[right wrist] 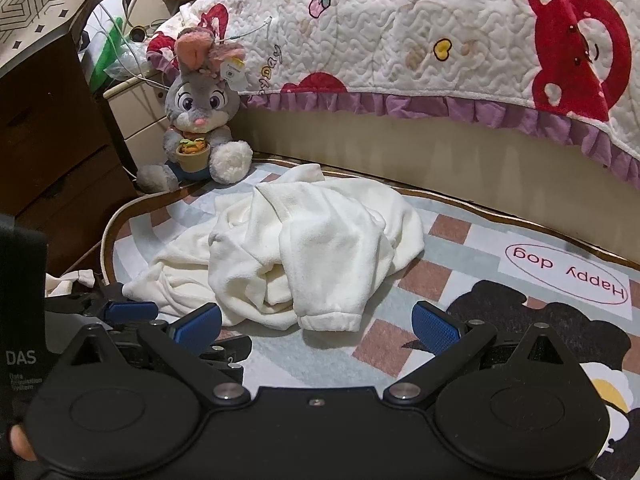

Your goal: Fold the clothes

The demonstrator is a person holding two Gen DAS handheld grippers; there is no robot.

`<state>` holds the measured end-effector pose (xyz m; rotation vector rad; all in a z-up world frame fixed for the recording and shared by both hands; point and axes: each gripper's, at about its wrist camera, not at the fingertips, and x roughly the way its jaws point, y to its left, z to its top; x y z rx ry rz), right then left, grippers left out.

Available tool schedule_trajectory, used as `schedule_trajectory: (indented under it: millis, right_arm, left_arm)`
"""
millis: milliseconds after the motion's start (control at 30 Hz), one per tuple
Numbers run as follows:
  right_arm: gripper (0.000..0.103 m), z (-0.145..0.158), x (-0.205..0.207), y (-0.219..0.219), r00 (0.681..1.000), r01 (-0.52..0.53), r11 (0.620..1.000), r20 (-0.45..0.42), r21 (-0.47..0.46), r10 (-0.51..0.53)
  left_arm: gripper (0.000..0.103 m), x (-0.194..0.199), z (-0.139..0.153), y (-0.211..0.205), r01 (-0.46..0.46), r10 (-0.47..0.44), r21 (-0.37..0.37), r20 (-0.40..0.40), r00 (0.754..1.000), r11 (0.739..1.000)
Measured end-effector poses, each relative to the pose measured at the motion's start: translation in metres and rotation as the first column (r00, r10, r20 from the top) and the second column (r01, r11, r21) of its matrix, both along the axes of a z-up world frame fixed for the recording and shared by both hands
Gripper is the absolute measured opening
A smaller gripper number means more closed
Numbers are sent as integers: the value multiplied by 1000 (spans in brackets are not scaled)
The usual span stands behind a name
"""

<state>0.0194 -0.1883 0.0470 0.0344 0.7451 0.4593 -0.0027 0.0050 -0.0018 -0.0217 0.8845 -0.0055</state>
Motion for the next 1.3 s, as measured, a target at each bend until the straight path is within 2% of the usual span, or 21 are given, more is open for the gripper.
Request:
schedule_trajectory:
  millis: [1300]
  right_arm:
    - [102,-12,4,7,999,11,1000,-35,-9,-12]
  left_arm:
    - [103,4,-12,8,-16,15,-23,-39,999,1000]
